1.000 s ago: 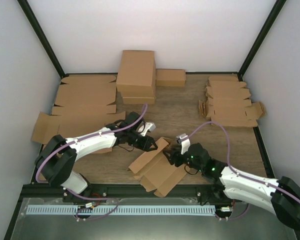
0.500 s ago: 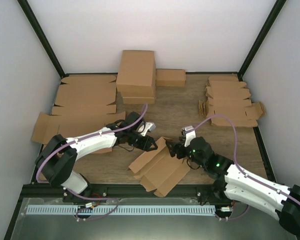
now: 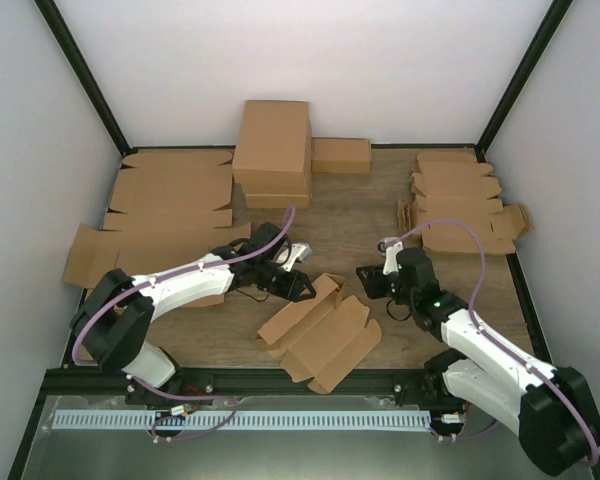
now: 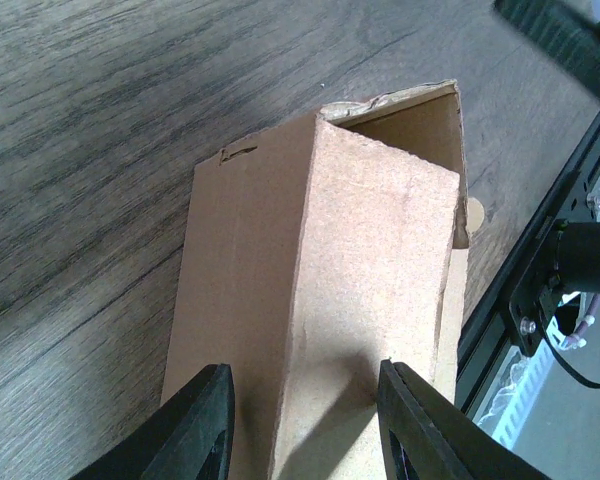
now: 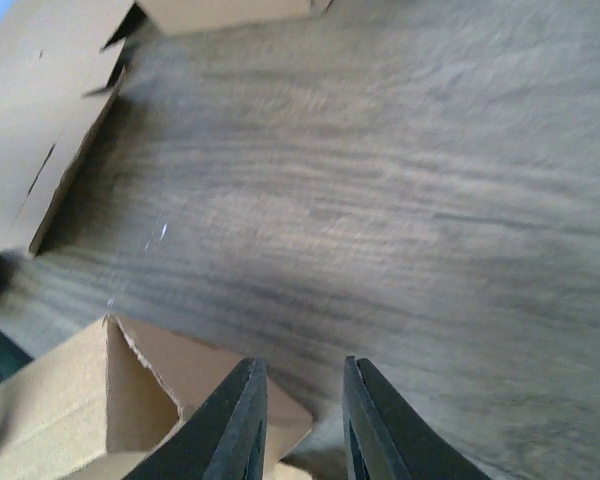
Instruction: Fold the paper box
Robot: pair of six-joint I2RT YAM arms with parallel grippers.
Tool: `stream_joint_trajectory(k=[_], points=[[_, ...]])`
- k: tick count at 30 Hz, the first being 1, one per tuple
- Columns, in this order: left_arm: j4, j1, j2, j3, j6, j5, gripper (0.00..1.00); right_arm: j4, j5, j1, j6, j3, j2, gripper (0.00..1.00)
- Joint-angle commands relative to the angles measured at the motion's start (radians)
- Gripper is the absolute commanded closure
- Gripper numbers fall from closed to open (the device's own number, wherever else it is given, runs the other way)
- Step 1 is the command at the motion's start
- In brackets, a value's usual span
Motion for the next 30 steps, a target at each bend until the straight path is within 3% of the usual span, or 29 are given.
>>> stream_joint_trajectory(k=[1,16,30], points=[[0.012,-0.004,-0.006,0.019,-0.003,0.01,0.58,0.033,-0.176,-0.005,-0.048,0.03,0.074,0.76],[0.014,-0.005,0.006,0.028,-0.006,0.015,0.58,0.126,-0.383,0.002,-0.094,-0.045,0.092,0.71],[0.018,-0.005,0.013,0.038,-0.004,0.032,0.58,0.281,-0.433,0.038,-0.114,-0.152,0.027,0.64]])
